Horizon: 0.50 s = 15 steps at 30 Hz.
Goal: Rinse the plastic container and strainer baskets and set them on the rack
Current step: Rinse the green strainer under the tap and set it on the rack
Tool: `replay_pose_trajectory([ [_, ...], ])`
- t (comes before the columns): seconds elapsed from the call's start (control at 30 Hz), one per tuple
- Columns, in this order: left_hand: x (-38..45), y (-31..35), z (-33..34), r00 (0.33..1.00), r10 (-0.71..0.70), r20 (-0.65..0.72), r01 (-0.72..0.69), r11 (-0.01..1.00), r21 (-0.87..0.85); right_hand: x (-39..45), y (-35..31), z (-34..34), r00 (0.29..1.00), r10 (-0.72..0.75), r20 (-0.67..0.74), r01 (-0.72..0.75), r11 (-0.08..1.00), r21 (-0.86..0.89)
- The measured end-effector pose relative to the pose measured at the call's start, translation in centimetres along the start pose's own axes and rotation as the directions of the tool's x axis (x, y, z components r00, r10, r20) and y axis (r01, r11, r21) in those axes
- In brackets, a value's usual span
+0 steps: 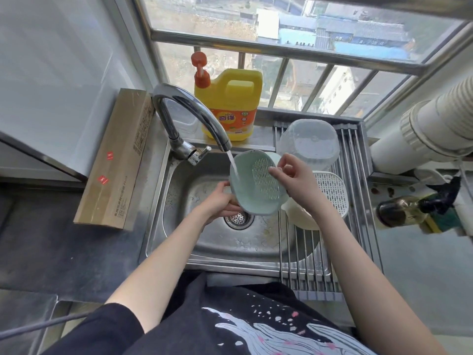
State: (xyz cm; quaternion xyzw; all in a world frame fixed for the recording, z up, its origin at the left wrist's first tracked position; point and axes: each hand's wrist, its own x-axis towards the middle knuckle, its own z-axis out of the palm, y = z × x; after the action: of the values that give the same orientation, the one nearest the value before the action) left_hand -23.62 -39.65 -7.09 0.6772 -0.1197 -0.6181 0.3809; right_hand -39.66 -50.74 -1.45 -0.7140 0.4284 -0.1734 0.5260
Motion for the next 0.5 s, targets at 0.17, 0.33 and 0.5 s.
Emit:
replay_pose_trajectory([
  [0.17, 0.3, 0.4, 0.3, 0.995, 0.067, -0.075, -0.072, 0.995, -0.062, 0.0, 0.9, -0.4, 0.997, -0.042, -0.069, 0.041, 0.999, -0.021],
  [0.33, -0.4, 1.3, -0.3, 0.969, 0.165, -0.184, -0.184, 0.979, -0.090, 0.2, 1.8, -0.5, 0.990, 0.018, -0.139, -0.022, 0.999, -0.025],
  [0.5, -1.2, 1.9, -1.8, 0.924, 0.325, -0.202, -0.301, 0.943, 0.140, 0.1, 2.3, -0.6, 0.962, 0.126, -0.242, -0.132, 0.991, -0.009],
])
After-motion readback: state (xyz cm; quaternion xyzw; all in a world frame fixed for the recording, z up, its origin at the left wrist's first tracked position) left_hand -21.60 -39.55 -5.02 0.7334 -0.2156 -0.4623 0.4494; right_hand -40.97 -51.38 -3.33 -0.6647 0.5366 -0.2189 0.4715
